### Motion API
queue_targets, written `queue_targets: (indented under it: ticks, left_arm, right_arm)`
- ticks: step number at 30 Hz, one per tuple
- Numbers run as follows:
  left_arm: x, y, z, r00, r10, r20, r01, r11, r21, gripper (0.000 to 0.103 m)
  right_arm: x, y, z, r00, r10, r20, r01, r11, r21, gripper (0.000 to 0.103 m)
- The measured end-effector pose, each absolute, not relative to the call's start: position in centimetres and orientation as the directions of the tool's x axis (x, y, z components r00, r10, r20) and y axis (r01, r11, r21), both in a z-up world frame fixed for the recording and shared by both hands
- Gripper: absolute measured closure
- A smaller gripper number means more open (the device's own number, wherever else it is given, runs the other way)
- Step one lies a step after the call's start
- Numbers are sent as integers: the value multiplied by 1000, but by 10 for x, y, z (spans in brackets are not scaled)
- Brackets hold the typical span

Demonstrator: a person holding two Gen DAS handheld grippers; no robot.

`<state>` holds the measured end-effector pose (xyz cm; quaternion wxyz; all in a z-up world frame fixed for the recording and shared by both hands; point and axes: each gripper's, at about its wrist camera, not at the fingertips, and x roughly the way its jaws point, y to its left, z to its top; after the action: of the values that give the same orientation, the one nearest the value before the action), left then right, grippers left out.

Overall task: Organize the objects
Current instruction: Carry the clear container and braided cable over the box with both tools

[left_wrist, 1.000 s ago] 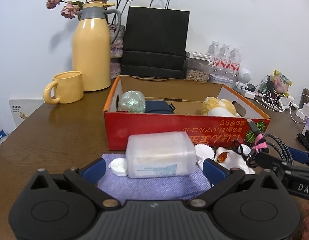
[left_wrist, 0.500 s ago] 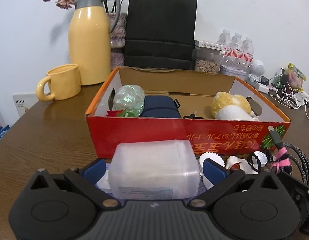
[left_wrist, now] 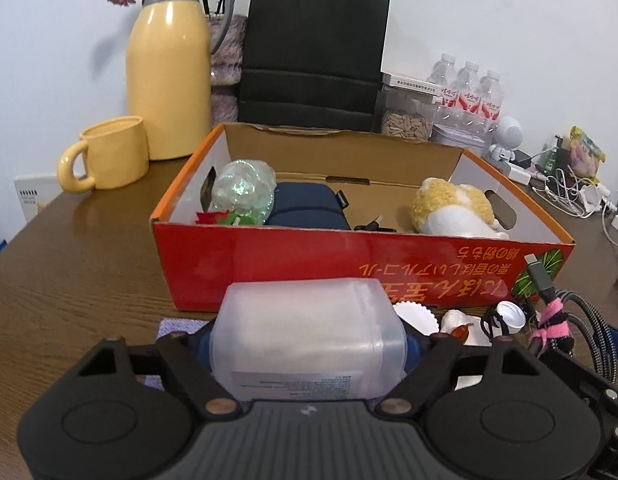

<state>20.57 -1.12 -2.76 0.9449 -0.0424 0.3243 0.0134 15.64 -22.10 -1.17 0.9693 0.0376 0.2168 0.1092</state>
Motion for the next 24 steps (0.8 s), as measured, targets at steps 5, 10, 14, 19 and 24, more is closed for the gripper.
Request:
queue_targets:
  ticks: [5,10,14,19,24]
  left_arm:
    - [200,-11,-24,803,4,-596,-53,996,-66,22]
    - [188,-8,-19,821,-1,-571,-52,996,-76,22]
    - [174,-5,-13,844,-14,-536,-39,996,-86,22]
    - [158,-3,8,889,-26,-457,-18,996,-92,22]
    - [160,-7,28,914,-36,-404,1,996,-87,22]
  right_arm:
    - [156,-221,-11,885,227,-407,-197,974,115,13]
    - [149,-220,-10,894,233,-382,-208,972,107,13]
    - [146,-218,-9,898,239,-368,-218,971,98,13]
    - [149,-216,-3,898,255,-360,-232,967,105,13]
    - [158,-211,13,907,265,-329,-246,964,98,13]
